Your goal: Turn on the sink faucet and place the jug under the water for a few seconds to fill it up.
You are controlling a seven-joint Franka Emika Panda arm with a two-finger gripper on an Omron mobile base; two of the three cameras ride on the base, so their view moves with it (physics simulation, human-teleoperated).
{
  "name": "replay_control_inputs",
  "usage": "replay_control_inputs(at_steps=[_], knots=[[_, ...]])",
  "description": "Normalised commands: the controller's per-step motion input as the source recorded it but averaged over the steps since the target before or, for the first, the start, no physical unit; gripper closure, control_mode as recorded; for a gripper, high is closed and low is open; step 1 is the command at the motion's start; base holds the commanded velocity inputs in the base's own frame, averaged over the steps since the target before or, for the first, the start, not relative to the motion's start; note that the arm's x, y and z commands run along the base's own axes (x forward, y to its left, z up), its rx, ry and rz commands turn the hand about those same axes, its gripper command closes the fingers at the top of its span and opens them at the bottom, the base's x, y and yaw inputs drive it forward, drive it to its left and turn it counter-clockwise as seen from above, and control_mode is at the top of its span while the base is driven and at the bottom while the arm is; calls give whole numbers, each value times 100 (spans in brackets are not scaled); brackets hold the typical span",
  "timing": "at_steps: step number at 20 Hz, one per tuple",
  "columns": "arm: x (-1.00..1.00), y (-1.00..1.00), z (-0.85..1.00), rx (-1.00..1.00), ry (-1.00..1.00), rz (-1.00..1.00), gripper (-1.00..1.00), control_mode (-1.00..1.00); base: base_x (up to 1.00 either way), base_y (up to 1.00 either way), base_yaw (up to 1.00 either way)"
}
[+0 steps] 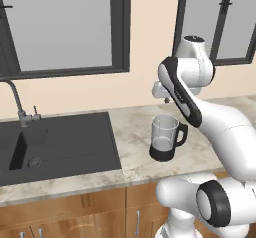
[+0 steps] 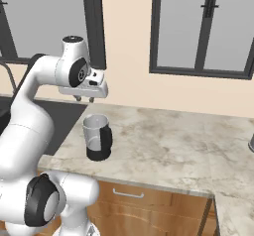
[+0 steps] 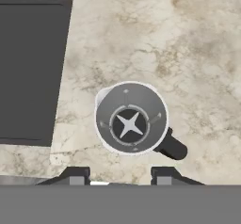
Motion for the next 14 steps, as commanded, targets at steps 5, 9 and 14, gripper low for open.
replay_control_inputs(at_steps=[5, 9, 14], knots=[[-36, 0, -1, 0, 0, 0, -100, -100, 0, 0, 0], [-52, 0, -14, 0, 0, 0, -100, -100, 0, 0, 0], [-46, 0, -9, 0, 1, 0, -100, -100, 0, 0, 0]])
